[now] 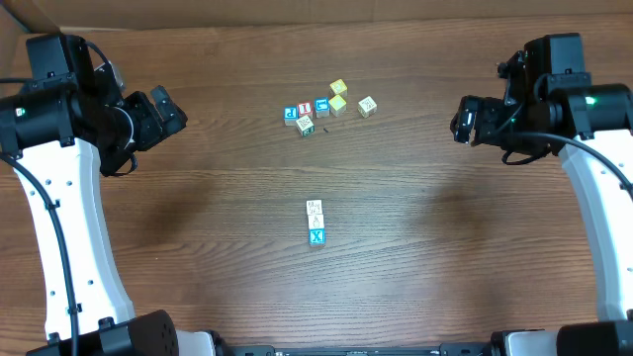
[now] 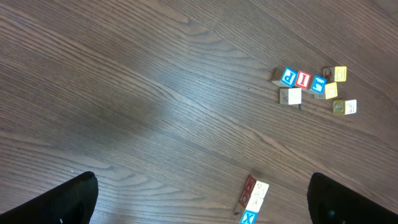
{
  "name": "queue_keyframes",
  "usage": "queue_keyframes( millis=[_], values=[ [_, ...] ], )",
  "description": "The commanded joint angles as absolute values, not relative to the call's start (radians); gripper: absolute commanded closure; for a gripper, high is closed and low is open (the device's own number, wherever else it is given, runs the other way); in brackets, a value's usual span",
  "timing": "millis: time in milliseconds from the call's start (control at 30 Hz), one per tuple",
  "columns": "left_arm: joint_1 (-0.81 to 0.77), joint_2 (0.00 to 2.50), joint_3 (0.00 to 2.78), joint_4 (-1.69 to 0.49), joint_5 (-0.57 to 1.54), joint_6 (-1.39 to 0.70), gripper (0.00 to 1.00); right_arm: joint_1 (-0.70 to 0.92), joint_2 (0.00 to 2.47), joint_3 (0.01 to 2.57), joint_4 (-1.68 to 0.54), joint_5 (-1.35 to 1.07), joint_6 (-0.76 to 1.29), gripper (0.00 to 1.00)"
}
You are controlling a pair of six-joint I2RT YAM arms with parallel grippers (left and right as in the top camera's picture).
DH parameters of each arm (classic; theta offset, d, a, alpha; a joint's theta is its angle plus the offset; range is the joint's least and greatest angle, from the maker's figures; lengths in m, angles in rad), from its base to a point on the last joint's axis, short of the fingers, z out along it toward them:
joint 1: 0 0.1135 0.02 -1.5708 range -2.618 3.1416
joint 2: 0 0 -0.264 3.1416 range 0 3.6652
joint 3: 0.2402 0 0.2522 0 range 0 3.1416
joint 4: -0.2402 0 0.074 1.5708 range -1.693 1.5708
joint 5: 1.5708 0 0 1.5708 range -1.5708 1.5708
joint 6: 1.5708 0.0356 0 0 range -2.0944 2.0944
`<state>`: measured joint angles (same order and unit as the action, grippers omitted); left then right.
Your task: Flip 3 blocks
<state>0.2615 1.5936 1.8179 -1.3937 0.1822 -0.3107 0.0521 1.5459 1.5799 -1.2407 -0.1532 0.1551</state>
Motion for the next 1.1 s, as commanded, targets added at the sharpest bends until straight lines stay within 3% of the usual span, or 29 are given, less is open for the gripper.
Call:
queue_keyframes(
  millis=[0,567,1067],
  values=[
    [0.260,1.599,1.807,-1.394,0.174,-0.292,0.00,0.049,1.409,1.589,-1.236,-0.159,0.157,0.00],
    [0.260,1.599,1.807,-1.394,0.174,-0.292,0.00,0.050,0.703,1.579,-1.242,-0.072,0.150,0.00],
    [0.260,1.599,1.807,-1.394,0.174,-0.292,0.00,0.050,0.216,1.348,-1.234,-0.073,0.154,0.00]
  ],
)
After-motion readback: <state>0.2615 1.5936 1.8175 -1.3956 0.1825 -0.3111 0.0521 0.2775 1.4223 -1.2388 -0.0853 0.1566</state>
